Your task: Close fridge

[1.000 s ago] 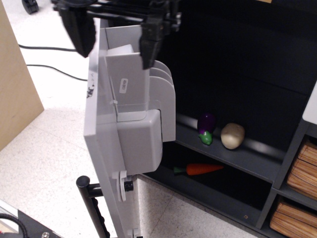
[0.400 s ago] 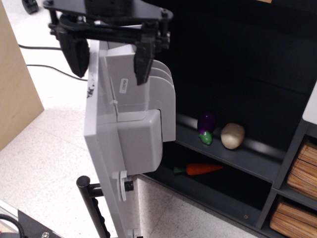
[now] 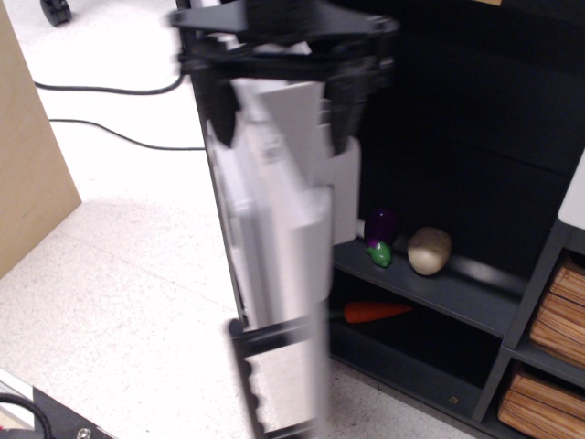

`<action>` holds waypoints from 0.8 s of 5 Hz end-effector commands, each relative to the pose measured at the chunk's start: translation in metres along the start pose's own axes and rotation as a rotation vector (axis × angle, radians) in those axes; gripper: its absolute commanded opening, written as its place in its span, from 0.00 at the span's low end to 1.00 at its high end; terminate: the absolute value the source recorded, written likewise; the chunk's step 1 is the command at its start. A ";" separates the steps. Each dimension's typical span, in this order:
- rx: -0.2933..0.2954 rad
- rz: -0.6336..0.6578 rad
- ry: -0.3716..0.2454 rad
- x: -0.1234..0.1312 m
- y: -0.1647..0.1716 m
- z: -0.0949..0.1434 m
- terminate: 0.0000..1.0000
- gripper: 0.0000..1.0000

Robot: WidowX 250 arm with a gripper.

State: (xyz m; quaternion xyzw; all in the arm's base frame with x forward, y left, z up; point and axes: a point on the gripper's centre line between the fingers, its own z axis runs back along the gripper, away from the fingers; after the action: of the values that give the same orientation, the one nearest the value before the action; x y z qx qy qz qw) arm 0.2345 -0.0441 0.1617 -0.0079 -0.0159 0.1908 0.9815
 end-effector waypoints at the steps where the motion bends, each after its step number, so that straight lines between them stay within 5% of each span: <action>1: -0.061 0.025 -0.094 0.015 -0.060 0.023 0.00 1.00; 2: -0.110 0.021 -0.140 0.010 -0.068 0.047 0.00 1.00; 3: -0.147 -0.049 -0.125 -0.011 -0.050 0.058 0.00 1.00; 4: -0.092 -0.109 -0.157 -0.019 -0.022 0.032 0.00 1.00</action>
State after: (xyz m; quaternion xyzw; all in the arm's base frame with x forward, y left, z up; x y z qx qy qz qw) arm 0.2239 -0.0690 0.1766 -0.0258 -0.0820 0.1337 0.9873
